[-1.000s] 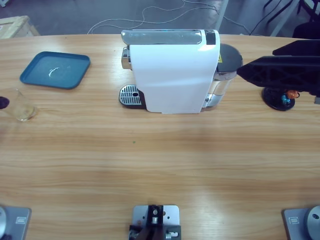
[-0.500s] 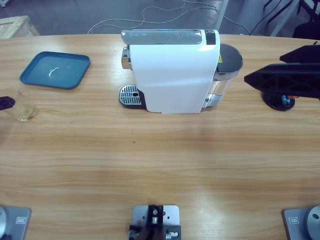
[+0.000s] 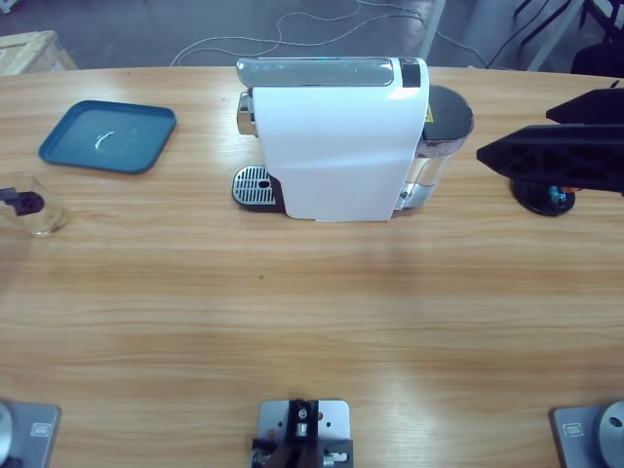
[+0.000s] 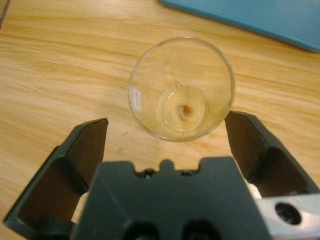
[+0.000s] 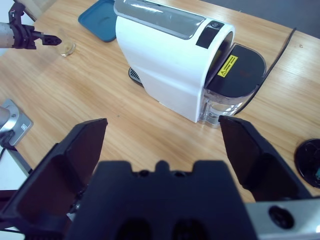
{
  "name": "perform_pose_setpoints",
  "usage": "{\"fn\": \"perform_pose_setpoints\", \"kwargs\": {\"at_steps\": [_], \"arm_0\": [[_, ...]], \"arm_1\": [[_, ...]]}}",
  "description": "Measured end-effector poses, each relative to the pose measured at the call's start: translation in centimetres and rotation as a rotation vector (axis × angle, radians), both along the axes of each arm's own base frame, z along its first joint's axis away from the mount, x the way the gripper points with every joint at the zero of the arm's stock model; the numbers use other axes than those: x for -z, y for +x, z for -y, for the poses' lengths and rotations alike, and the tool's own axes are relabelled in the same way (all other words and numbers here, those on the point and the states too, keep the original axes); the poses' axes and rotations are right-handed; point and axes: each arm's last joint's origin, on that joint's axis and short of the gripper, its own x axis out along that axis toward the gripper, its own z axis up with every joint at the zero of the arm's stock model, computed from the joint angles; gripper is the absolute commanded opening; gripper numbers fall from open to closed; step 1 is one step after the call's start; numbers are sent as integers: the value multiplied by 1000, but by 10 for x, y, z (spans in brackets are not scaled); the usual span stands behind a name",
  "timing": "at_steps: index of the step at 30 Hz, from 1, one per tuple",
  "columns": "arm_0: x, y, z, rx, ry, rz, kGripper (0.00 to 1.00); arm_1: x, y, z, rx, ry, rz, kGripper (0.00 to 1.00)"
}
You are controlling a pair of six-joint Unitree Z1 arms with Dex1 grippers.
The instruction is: Pour coffee
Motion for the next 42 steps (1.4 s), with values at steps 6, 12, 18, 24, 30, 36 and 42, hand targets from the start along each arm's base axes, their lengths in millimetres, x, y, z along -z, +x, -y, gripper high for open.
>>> {"fn": "perform_pose_setpoints", "kwargs": {"at_steps": [6,12,18,24,30,36,42], "arm_0": [[5,6,1,-20,27,11,550],[7,6,1,3,35,35,434],[11,2,-1,22,52,19,978],[6,-1,-2,23,44,46,997],[-12,-10,-5,141,105,93,1000],[-34,0,-18,222,107,131,1000],[-33,22,-38,205,74,87,1000]], "arm_1": [[0,0,0,0,0,0,1000],[0,0,0,1,1,-1,1000],[1,0,0,2,0,-3,1000],[1,0,0,2,0,-3,1000],[3,0,0,2,-4,-6,1000],[6,0,0,4,1,-6,1000],[8,0,0,4,-1,-8,1000]]}}
